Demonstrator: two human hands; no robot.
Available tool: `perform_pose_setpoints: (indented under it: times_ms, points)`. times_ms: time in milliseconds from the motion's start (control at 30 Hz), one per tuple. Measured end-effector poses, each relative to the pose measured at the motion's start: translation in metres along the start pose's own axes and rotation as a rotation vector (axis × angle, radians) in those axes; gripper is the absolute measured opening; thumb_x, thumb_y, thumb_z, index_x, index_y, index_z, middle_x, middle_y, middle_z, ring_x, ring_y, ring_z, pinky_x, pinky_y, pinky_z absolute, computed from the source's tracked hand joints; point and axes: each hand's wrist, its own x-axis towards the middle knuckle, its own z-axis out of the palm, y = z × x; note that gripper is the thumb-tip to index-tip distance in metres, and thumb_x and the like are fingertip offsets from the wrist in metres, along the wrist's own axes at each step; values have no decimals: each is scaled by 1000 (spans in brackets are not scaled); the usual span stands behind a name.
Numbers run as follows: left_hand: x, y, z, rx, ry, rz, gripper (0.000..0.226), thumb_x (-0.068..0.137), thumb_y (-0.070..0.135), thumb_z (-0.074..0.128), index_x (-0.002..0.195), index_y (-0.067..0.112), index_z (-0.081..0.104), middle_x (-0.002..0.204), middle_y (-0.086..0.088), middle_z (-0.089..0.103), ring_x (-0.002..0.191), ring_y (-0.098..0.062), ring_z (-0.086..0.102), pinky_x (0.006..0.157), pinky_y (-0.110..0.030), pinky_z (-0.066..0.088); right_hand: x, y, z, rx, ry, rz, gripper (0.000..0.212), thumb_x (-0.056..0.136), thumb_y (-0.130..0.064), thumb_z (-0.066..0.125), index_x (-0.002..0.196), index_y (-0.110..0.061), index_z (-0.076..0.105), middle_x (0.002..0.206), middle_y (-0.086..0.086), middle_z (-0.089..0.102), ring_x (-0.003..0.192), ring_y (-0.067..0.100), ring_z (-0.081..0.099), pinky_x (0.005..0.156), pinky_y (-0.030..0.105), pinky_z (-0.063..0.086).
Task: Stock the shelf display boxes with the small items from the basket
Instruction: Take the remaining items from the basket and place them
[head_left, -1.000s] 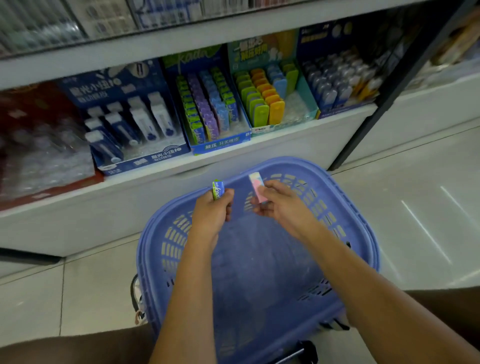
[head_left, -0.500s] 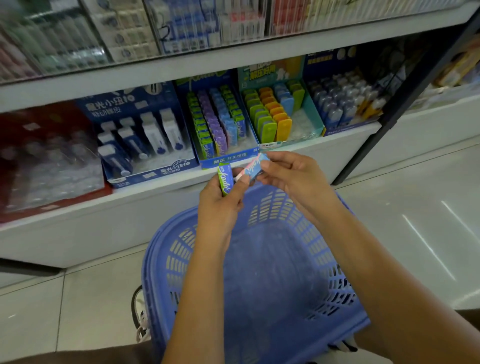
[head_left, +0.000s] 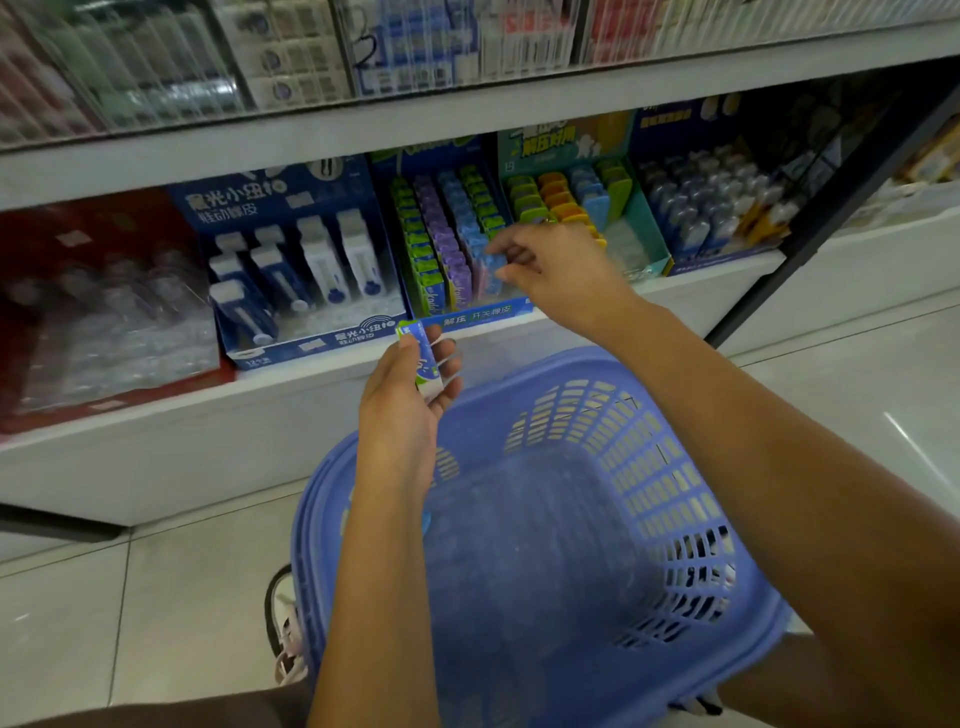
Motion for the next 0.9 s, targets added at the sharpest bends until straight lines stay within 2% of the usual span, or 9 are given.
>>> perform_pose_setpoints:
  times_ms: [100,233,400,500,567,633,733,800,900]
  points:
    - [-1,0,0,172,35,38,31,100,34,42,90,28,71,89,12,63,74,-8,51,77,-25,45,4,-1,-1,-88,-20,-48,25,89,-11,62,113,-8,67,111,9,67,96,16,62,83,12,43]
    - [0,2,-2,244,14,90,30,100,34,42,92,33,71,82,15,57,71,-6,42,68,-22,36,12,-6,-3,-134,-48,-74,25,85,-10,67,110,-5,70,113,12,63,95,22,62,89,21,48]
    - [-2,3,1,10,-38,58,20,94,12,54,79,19,66,69,6,62,65,-7,53,65,-19,40,14,-6,-7,-111,-92,-21,26,84,-10,68,110,-8,70,110,11,67,92,21,65,82,19,47]
    - [-3,1,-1,-77,-64,65,11,92,2,55,94,7,64,85,-4,68,76,-10,65,76,-18,54,2,-5,-5,-21,0,51,31,85,-16,68,116,-13,64,109,9,61,83,22,64,80,26,50]
    - [-3,0,-1,-90,-57,80,15,91,-1,56,104,1,63,89,-6,69,78,-10,69,80,-20,55,-13,-11,-2,164,69,107,28,85,-21,68,112,-15,64,99,4,60,77,20,61,76,28,51]
    - [-3,1,1,48,-48,141,16,88,2,61,104,4,64,85,-7,69,77,-12,68,81,-23,55,-31,-20,1,287,14,77,23,84,-25,69,106,-17,68,92,-3,62,77,10,57,70,16,46]
    - [-5,5,4,259,-106,247,13,86,10,66,94,19,70,81,-3,70,76,-12,65,79,-24,55,-51,-28,0,134,-145,-37,34,83,-28,70,116,-26,65,94,-13,62,75,-3,50,67,3,35]
    - [-6,9,7,328,-137,301,11,85,13,68,89,23,71,81,-1,72,75,-12,65,80,-27,56,-56,-29,-6,120,-167,-57,42,83,-24,71,123,-29,59,93,-10,63,69,-1,50,65,4,37]
    - [-6,17,17,405,-159,406,8,84,16,70,92,20,69,84,1,73,77,-8,67,78,-24,55,-54,-29,-15,186,-159,-95,43,83,-16,70,122,-27,55,90,1,60,66,10,54,64,16,46]
